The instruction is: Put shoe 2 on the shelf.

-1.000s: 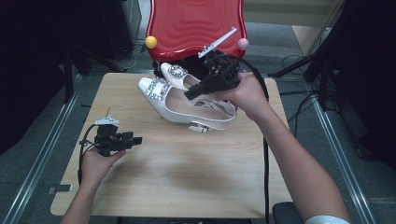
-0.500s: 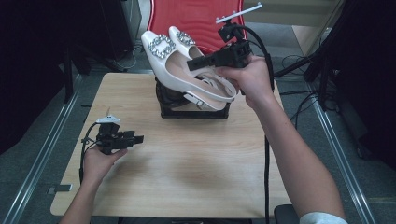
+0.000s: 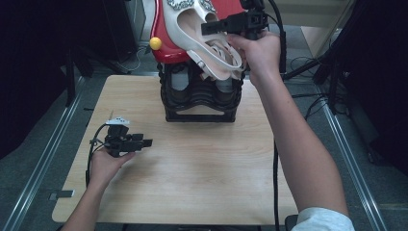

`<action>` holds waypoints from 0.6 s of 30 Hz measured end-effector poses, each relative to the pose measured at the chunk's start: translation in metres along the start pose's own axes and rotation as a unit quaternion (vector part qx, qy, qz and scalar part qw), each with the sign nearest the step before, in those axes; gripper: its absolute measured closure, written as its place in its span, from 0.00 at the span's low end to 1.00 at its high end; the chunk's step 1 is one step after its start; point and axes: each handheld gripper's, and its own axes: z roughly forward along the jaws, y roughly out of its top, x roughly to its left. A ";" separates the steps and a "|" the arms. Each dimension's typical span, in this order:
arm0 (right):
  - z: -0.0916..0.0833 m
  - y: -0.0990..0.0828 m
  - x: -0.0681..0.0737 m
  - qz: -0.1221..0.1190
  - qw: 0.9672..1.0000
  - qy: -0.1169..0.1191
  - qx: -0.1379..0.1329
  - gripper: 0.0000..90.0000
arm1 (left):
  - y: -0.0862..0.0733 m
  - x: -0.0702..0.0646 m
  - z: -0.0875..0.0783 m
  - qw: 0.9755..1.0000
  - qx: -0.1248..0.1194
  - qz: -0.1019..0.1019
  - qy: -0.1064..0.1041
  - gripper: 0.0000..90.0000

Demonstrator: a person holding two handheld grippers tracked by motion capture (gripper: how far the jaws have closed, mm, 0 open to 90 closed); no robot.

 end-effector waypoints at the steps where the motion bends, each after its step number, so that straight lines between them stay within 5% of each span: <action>1: -0.001 0.002 -0.001 0.008 1.000 -0.001 -0.004 0.94 | 0.000 -0.001 0.001 1.000 0.000 -0.001 -0.001 0.48; 8: -0.004 0.022 -0.008 0.034 0.998 -0.044 -0.040 0.95 | 0.003 -0.004 0.006 1.000 0.007 0.005 -0.006 0.48; 18: 0.003 0.053 -0.025 0.068 0.989 -0.107 -0.078 0.94 | 0.003 -0.006 0.009 1.000 0.013 0.013 -0.011 0.48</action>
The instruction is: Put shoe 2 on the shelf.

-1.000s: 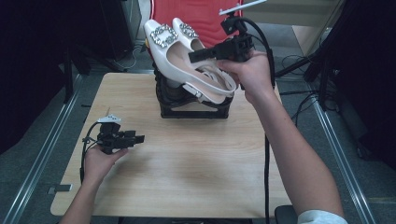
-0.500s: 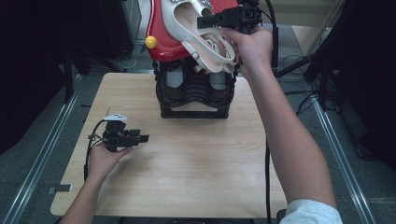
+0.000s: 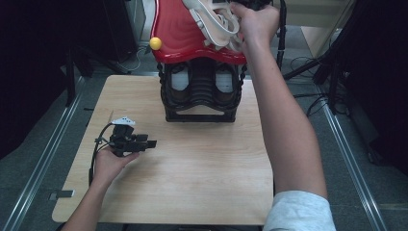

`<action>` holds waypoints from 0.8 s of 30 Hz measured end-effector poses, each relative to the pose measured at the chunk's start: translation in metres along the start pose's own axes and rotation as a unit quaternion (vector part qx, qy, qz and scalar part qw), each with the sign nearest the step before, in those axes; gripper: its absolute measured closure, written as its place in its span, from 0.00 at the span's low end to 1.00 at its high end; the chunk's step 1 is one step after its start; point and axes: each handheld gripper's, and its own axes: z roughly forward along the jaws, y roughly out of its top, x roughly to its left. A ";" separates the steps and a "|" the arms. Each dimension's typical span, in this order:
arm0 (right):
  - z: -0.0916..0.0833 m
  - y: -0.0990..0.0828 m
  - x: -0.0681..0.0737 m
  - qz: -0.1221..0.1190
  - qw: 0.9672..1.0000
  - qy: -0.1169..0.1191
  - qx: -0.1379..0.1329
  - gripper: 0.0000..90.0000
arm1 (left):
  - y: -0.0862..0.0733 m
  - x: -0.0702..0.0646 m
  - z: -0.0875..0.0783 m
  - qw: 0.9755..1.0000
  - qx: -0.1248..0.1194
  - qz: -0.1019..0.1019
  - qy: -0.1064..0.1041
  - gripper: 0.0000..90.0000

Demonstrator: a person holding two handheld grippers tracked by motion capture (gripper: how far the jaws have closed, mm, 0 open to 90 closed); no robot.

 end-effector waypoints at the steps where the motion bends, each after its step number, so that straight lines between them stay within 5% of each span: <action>1: 0.002 0.002 -0.001 0.004 1.000 -0.007 -0.002 0.94 | 0.000 0.000 0.000 1.000 0.001 0.001 0.000 0.48; 7: 0.013 0.007 -0.009 0.033 0.999 -0.038 -0.018 0.94 | 0.000 -0.003 0.003 1.000 0.003 0.004 0.001 0.48; 15: 0.032 0.004 0.004 0.030 0.994 -0.098 -0.023 0.93 | 0.000 -0.003 0.002 1.000 0.004 0.008 0.001 0.48; 24: 0.048 -0.003 0.013 0.028 0.993 -0.115 -0.025 0.91 | 0.001 -0.003 0.001 1.000 0.000 0.007 0.001 0.48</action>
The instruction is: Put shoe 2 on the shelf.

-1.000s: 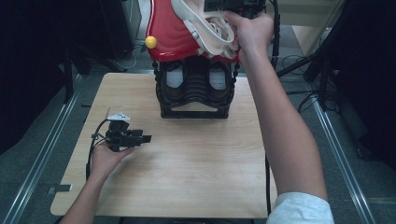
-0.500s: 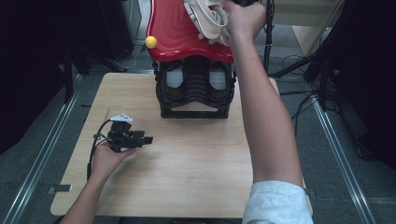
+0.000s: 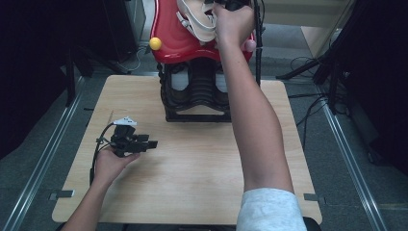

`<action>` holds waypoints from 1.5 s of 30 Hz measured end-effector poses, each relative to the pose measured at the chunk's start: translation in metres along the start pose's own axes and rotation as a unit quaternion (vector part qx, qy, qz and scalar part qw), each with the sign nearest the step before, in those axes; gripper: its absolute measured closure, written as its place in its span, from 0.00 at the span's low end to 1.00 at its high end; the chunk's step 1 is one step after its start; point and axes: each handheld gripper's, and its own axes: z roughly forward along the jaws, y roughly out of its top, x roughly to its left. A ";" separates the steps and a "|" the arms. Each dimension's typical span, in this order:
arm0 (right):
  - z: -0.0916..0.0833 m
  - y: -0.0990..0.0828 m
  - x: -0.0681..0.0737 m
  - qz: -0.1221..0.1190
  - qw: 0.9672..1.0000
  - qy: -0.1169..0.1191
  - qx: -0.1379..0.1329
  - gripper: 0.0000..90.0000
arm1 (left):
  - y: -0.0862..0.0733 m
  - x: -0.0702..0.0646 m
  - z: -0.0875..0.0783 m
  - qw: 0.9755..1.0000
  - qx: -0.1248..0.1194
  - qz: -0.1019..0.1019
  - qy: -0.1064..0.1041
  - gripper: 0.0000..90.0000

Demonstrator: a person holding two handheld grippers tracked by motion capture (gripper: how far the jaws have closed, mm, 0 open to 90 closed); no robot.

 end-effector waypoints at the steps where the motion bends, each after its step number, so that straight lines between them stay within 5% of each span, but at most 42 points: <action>1: 0.000 0.000 -0.001 -0.001 1.000 0.003 -0.001 0.89 | 0.000 0.000 0.000 1.000 0.000 -0.002 0.000 0.48; 5: 0.000 -0.002 -0.002 0.003 1.000 0.024 -0.011 0.86 | 0.000 0.001 0.000 1.000 0.003 -0.001 0.001 0.48; 27: -0.029 0.004 -0.008 -0.058 0.997 0.052 -0.010 0.64 | 0.000 0.001 0.000 1.000 0.010 0.004 0.004 0.48; 37: -0.048 0.005 -0.018 -0.090 0.995 0.042 -0.020 0.61 | 0.000 0.001 0.001 1.000 0.010 0.003 0.002 0.48; 45: -0.058 0.003 -0.036 -0.081 0.996 0.044 -0.019 0.60 | 0.000 -0.001 0.002 1.000 0.012 0.007 0.003 0.48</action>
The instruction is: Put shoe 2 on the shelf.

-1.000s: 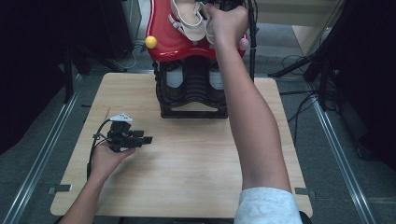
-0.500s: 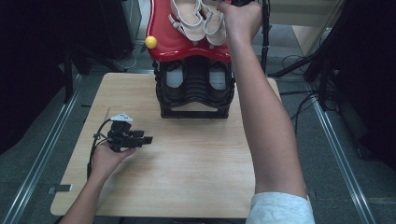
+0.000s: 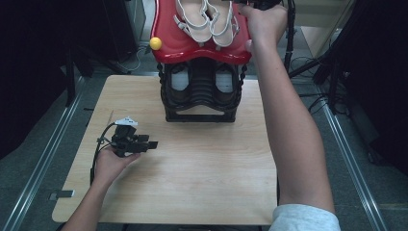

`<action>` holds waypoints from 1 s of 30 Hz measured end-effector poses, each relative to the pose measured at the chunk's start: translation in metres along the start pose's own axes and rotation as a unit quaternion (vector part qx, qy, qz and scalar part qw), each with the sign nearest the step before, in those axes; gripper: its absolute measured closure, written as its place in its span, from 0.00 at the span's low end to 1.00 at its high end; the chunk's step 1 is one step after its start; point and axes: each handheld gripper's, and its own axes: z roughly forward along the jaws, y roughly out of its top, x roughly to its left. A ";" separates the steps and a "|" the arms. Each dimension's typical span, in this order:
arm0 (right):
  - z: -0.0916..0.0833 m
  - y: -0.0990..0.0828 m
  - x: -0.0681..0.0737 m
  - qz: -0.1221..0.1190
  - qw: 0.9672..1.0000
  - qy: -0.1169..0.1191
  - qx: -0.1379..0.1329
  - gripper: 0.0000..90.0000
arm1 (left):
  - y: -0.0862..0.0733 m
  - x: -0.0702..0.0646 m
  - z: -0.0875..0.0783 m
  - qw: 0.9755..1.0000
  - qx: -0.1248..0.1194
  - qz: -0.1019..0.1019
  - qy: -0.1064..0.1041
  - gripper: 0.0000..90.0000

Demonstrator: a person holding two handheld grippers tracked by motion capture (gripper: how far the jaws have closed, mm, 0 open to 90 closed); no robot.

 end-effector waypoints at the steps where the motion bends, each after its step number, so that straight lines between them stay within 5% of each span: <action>1: -0.001 -0.001 -0.002 0.001 1.000 0.000 -0.001 0.60 | 0.000 0.000 0.000 1.000 0.000 0.000 0.000 0.48; 15: -0.020 -0.030 -0.052 0.022 1.000 -0.003 -0.002 0.54 | 0.000 0.000 0.000 1.000 0.001 0.000 0.000 0.48; 30: -0.035 -0.058 -0.090 0.035 0.999 -0.027 0.007 0.52 | 0.000 -0.001 0.001 1.000 0.005 0.004 0.000 0.48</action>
